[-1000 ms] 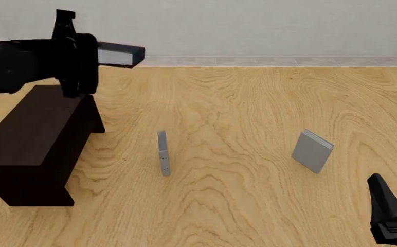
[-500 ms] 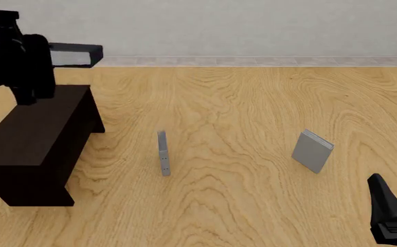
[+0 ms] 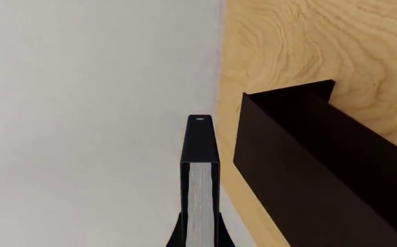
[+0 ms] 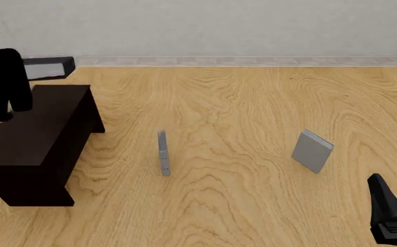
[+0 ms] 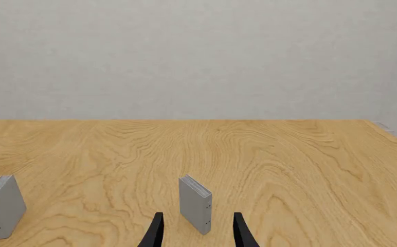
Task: Pick up the book in the middle and place it on the cabinet shelf.
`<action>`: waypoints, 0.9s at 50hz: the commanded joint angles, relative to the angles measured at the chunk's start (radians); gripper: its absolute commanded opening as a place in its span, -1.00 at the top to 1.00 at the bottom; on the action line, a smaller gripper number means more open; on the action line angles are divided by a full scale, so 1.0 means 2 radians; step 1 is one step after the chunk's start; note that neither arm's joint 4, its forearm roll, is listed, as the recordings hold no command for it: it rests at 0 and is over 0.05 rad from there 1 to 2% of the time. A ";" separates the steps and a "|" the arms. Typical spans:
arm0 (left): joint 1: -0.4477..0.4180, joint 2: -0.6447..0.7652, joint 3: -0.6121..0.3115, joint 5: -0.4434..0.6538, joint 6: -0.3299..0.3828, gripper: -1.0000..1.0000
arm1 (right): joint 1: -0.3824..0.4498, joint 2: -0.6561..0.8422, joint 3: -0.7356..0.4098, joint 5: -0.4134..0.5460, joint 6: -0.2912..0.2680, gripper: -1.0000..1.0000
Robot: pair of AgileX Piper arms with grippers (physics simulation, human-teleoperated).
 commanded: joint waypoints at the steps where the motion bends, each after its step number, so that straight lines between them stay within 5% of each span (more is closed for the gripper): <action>1: 0.015 -0.008 0.035 -0.027 0.006 1.00 | 0.000 0.000 0.000 0.000 0.000 -1.00; 17: 0.022 -0.007 0.082 -0.050 -0.003 1.00 | 0.000 0.000 0.000 0.000 0.000 -1.00; 45: 0.030 -0.025 0.127 -0.009 -0.030 1.00 | 0.000 0.000 0.000 0.000 0.000 -1.00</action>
